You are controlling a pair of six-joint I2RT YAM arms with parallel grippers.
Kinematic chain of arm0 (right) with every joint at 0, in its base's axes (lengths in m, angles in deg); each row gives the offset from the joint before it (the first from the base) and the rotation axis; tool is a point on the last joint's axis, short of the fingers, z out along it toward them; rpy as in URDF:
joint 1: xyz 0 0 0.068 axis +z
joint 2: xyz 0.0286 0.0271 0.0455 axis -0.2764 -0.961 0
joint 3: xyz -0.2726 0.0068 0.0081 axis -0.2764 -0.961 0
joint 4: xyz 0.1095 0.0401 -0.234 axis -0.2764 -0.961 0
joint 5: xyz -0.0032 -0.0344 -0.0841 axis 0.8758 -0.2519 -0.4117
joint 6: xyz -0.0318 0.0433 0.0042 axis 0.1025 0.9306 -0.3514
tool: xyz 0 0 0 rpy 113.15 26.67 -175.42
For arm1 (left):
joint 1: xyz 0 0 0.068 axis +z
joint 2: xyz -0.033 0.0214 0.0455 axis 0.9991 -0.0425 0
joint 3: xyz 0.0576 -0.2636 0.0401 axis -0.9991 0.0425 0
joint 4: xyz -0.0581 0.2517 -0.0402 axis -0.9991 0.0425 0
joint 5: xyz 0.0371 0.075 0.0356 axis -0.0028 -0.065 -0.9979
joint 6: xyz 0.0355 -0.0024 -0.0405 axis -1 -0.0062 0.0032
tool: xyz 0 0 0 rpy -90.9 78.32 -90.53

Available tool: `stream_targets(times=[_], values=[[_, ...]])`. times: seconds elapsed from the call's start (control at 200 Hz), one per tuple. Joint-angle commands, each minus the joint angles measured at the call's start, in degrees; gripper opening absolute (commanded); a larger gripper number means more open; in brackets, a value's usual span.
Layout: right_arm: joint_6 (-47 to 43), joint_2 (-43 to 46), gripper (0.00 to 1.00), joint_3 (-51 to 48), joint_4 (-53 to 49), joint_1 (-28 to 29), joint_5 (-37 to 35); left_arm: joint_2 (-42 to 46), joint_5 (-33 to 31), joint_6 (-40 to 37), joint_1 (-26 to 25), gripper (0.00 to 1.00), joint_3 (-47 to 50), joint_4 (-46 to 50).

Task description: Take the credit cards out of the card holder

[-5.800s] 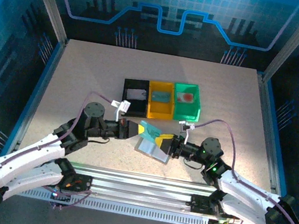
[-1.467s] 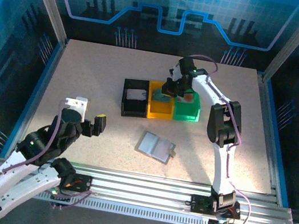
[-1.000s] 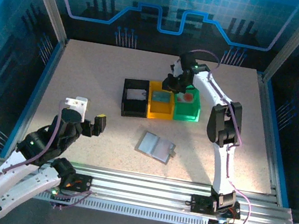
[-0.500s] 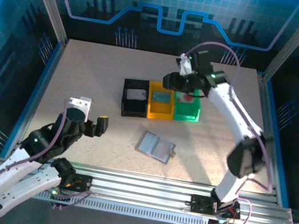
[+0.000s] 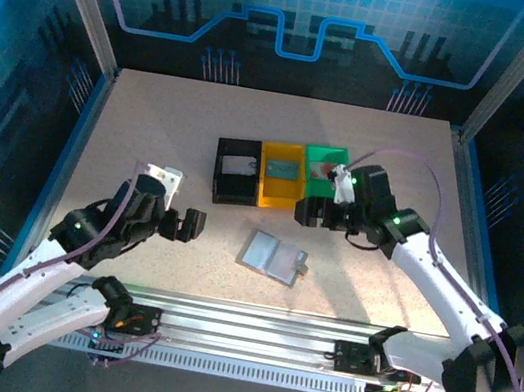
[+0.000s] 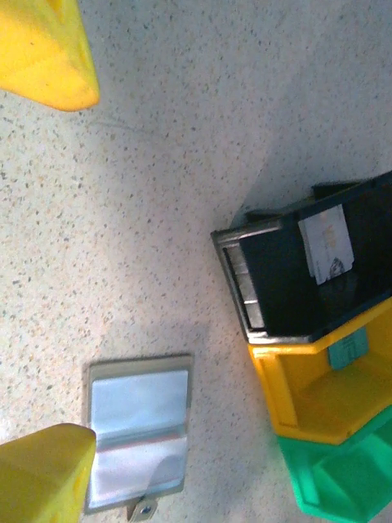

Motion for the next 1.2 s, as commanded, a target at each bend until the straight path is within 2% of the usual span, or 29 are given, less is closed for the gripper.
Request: stream_targets(times=[0.0, 0.27, 0.475, 0.825, 1.096, 1.196], values=[[1.71, 3.02, 0.86, -3.35, 3.84, 1.76, -0.72, -0.37, 3.92, 2.45, -0.44, 0.99, -2.72, 2.25], [6.93, 4.85, 0.84, -13.7, 8.66, 4.48, -1.11, -2.36, 4.62, 11.21, -3.65, 0.99, -0.28, 0.21], [9.88, 3.37, 0.78, -17.45, 12.19, 6.83, -1.25, -4.73, 3.94, 16.11, -7.05, 0.99, 1.85, -3.18], [13.82, -1.09, 0.6, -21.08, 18.16, 10.8, -3.15, -11.48, 4.72, 22.95, -11.37, 0.99, 3.69, -9.65], [15.41, -2.83, 0.49, -22.12, 20.43, 11.03, -4.25, -16.87, 4.15, 25.87, -13.82, 0.99, 3.71, -12.77], [15.73, -4.04, 0.42, -21.26, 18.62, 11.02, -5.87, -19.58, 4.54, 26.73, -14.58, 0.99, 3.56, -13.96]])
